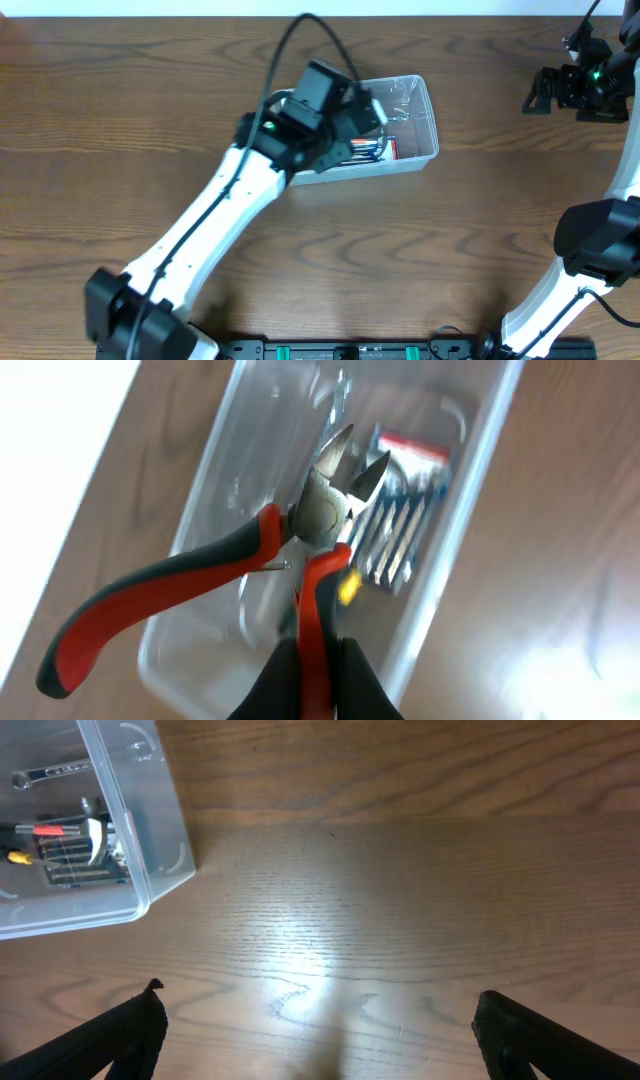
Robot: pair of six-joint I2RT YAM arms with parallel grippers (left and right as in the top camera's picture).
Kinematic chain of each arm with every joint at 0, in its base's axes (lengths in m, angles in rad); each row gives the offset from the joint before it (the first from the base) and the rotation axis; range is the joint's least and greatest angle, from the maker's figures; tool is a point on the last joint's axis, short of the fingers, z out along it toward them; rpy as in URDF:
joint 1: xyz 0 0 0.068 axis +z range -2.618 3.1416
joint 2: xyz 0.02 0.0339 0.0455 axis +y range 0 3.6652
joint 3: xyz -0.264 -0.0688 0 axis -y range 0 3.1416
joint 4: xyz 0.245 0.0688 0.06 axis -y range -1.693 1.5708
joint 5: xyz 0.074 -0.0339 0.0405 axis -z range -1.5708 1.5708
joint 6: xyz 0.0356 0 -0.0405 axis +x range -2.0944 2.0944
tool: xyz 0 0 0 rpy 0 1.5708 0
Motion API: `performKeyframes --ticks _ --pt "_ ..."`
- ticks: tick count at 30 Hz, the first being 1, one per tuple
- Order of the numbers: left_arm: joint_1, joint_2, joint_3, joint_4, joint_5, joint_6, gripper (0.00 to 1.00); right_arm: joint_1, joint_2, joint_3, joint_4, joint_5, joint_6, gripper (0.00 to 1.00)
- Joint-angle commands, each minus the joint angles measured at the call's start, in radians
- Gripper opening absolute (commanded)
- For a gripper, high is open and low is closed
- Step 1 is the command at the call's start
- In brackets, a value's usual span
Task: Pack container
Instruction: 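Carry the pliers with the left gripper into the container and release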
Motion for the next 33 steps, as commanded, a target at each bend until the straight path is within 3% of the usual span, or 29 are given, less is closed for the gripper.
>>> performKeyframes --ticks 1,6,22,24,27,28,29,33 --pt "0.027 0.089 0.016 0.050 0.079 0.005 0.06 -0.002 0.002 0.006 -0.002 -0.005 -0.010 0.99" --pt "0.082 0.210 0.016 0.108 0.148 -0.093 0.06 -0.002 0.002 0.007 -0.002 -0.005 -0.010 0.99" --pt "0.189 0.357 0.016 0.107 0.164 -0.110 0.08 -0.002 0.002 0.006 -0.002 -0.005 -0.010 0.99" --pt "0.189 0.357 0.016 0.106 0.164 -0.110 0.32 -0.002 0.002 0.007 -0.002 -0.005 -0.010 0.99" --pt "0.188 0.357 0.016 0.106 0.164 -0.111 0.49 -0.002 0.002 0.007 -0.002 -0.005 -0.010 0.99" --pt "0.189 0.357 0.016 0.106 0.164 -0.111 0.66 -0.002 0.002 0.007 -0.002 -0.005 -0.010 0.99" --pt "0.189 0.357 0.016 0.106 0.164 -0.111 0.93 -0.002 0.002 0.007 -0.002 -0.005 -0.010 0.99" --pt "0.189 0.345 0.016 0.092 0.164 -0.111 0.98 -0.002 0.002 0.007 -0.001 -0.005 -0.005 0.99"
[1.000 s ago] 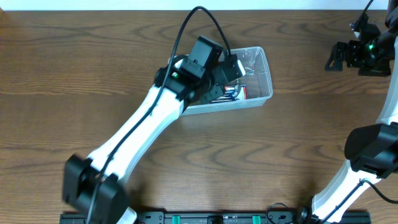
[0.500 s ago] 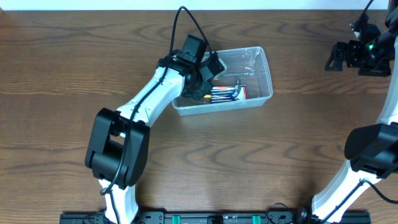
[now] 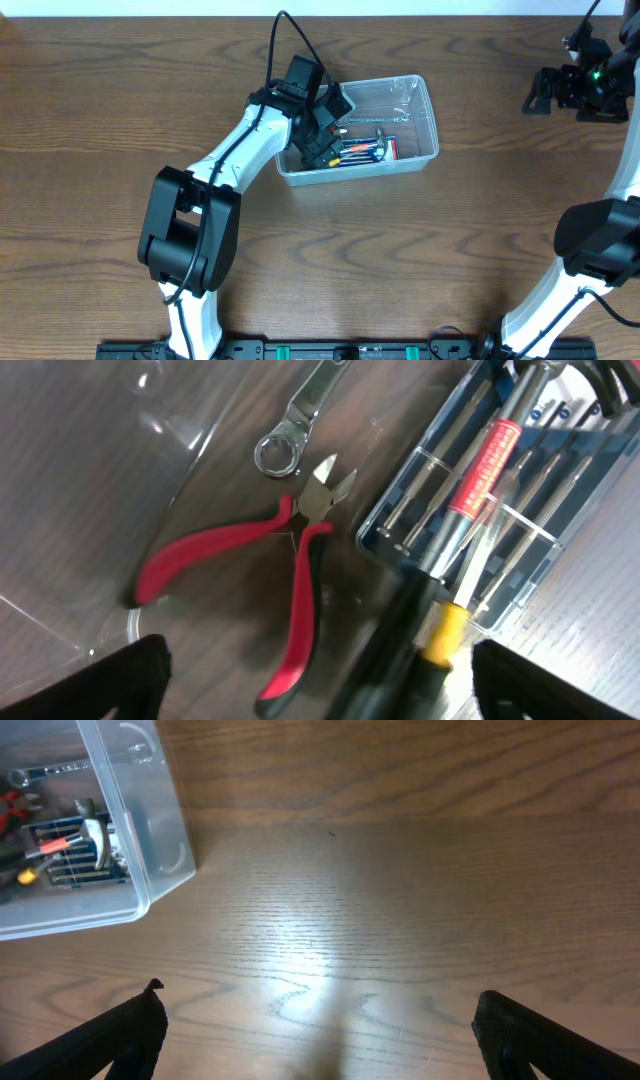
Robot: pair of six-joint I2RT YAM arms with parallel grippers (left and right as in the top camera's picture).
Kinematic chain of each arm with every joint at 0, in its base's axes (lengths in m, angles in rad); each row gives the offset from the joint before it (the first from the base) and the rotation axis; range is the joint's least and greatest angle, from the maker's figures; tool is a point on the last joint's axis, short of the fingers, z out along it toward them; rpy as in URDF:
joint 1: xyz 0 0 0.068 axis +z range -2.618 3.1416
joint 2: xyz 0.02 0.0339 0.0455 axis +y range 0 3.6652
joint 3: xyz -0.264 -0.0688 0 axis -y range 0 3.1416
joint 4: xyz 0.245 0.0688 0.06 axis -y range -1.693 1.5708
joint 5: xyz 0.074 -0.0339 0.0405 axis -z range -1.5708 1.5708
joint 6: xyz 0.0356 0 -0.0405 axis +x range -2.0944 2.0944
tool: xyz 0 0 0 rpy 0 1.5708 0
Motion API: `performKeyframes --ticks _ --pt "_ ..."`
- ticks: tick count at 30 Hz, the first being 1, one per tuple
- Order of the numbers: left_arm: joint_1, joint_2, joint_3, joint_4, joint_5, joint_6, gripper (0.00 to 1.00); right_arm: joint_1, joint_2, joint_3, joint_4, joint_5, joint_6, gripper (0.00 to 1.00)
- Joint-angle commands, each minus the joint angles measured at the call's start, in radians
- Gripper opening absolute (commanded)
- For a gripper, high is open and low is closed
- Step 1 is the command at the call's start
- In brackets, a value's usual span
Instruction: Pack container
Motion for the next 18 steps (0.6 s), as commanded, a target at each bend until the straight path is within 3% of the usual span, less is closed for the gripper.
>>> performKeyframes --ticks 1,5,9,13,18 --pt "0.002 -0.018 0.015 -0.021 0.013 0.002 0.99 -0.002 0.002 0.006 0.002 -0.005 0.003 0.99" --pt "0.002 -0.092 0.018 -0.027 -0.041 0.002 0.98 -0.002 0.002 0.007 0.037 -0.007 0.063 0.99" --pt "0.013 -0.219 0.021 -0.027 -0.160 -0.004 0.98 -0.001 0.002 0.009 0.131 -0.076 -0.007 0.99" --pt "0.079 -0.364 0.021 -0.035 -0.171 -0.110 0.98 0.008 -0.006 0.010 0.289 -0.025 -0.007 0.99" --pt "0.212 -0.514 0.021 -0.093 -0.171 -0.268 0.99 0.035 -0.089 0.010 0.320 -0.011 0.026 0.99"
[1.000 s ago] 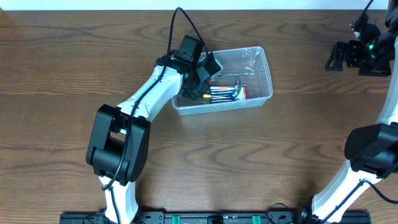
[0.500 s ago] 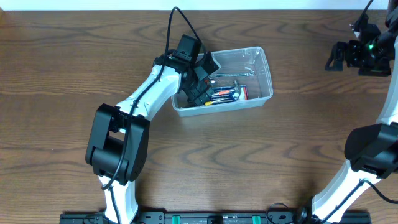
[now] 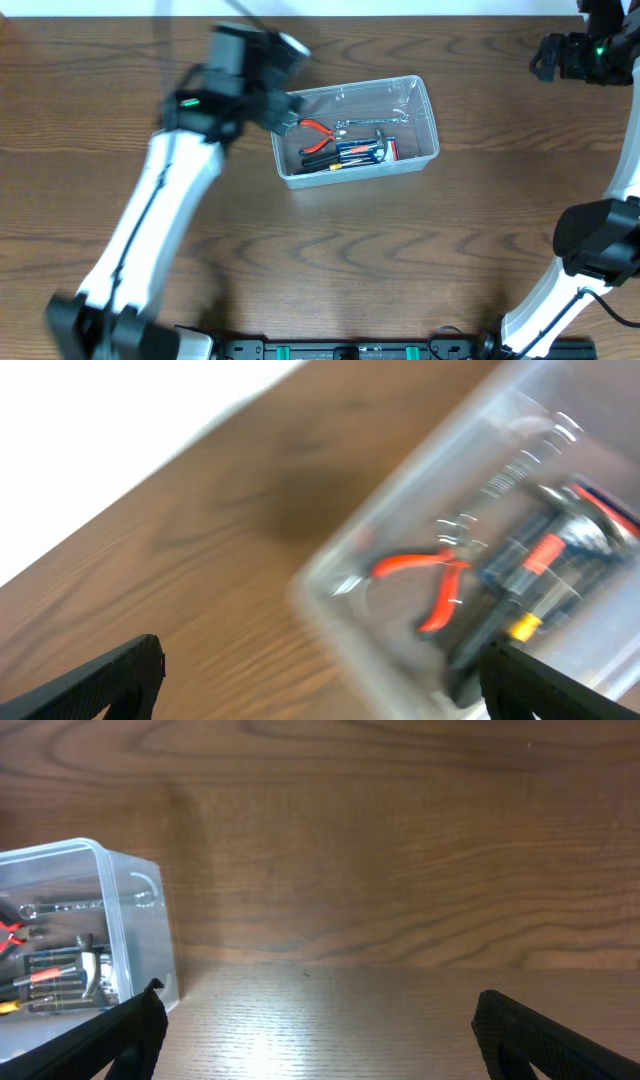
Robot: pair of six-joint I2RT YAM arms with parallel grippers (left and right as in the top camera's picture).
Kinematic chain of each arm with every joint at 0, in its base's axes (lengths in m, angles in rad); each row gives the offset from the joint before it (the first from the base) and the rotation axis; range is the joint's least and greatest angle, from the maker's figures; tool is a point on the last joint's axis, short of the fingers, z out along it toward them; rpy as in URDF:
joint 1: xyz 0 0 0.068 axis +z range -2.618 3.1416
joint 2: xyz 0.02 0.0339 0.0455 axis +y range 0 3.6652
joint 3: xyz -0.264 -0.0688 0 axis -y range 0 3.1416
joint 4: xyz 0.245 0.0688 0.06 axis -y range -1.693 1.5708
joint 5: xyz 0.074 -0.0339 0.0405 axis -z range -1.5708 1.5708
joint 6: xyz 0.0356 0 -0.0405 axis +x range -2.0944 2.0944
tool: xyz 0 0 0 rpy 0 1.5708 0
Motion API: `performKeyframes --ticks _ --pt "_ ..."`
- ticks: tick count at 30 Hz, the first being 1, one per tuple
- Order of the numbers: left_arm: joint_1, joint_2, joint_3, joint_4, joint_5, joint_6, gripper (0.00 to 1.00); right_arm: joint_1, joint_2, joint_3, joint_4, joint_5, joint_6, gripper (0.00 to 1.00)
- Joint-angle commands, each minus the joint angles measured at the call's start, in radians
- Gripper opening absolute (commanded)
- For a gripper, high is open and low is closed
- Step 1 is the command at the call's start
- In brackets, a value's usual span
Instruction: Pack container
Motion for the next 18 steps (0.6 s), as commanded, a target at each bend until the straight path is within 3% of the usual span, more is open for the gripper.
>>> performKeyframes --ticks 1,10,14,18 --pt "0.091 -0.079 0.017 -0.050 -0.027 -0.155 0.99 0.026 -0.108 0.010 0.001 0.012 0.027 0.99" --pt "0.200 -0.344 -0.093 -0.175 -0.009 -0.234 0.99 0.036 -0.406 0.004 -0.132 0.105 0.072 0.99" --pt "0.200 -0.500 -0.264 -0.109 0.035 -0.238 0.99 0.053 -0.541 -0.053 -0.156 0.151 0.107 0.99" --pt "0.200 -0.673 -0.462 0.002 0.043 -0.238 0.99 0.086 -0.727 -0.248 -0.101 0.162 0.128 0.99"
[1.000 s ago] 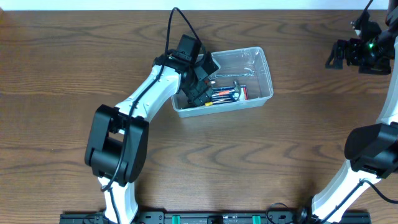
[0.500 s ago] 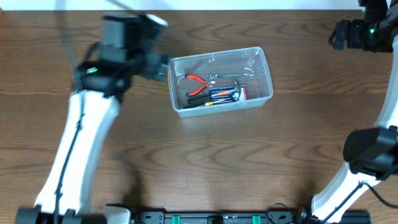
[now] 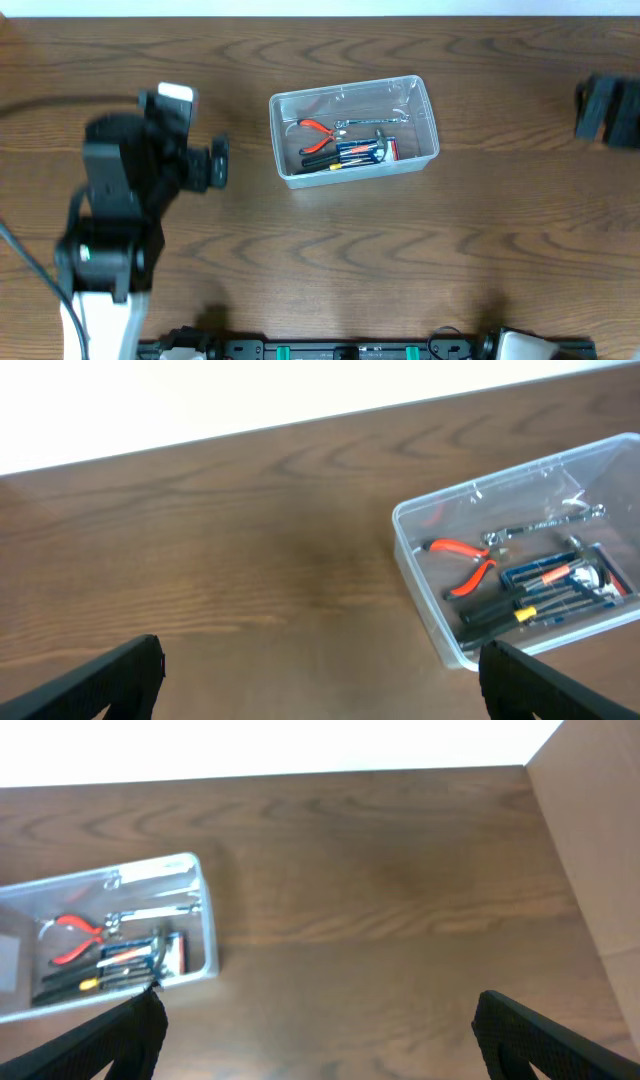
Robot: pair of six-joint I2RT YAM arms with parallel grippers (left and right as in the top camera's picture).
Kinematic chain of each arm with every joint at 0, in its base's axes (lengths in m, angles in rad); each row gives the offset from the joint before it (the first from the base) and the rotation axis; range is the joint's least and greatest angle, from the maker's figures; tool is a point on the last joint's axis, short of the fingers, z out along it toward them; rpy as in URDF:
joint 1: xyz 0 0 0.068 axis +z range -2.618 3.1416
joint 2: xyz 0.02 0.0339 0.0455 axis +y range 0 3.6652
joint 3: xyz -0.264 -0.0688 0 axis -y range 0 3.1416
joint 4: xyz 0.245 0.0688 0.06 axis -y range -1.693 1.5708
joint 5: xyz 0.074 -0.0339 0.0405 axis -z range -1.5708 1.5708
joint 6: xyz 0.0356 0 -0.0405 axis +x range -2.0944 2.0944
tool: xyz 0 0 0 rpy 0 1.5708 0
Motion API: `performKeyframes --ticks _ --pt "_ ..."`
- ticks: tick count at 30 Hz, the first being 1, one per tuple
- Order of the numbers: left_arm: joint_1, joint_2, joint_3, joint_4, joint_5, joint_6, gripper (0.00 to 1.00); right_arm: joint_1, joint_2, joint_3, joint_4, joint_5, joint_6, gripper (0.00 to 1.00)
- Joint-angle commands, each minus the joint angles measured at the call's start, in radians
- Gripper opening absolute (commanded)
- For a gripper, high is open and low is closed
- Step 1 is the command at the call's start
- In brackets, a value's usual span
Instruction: Pack container
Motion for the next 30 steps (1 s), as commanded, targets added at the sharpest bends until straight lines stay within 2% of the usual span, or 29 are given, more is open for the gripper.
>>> performKeyframes --ticks 1,8,13,17,30 --pt "0.003 -0.138 -0.156 0.071 0.036 -0.019 0.99 0.039 -0.133 -0.195 0.047 0.034 0.043 0.99" --pt "-0.021 -0.426 -0.386 0.208 0.066 -0.008 0.99 0.118 -0.608 -0.859 0.369 0.042 0.079 0.99" --pt "-0.037 -0.489 -0.429 0.202 0.066 -0.008 0.98 0.118 -0.846 -1.205 0.537 0.079 0.163 0.99" --pt "-0.037 -0.484 -0.429 0.185 0.066 -0.008 0.98 0.118 -0.908 -1.306 0.557 0.079 0.165 0.99" --pt "-0.037 -0.484 -0.429 0.138 0.066 -0.008 0.98 0.118 -0.906 -1.318 0.380 0.078 0.165 0.99"
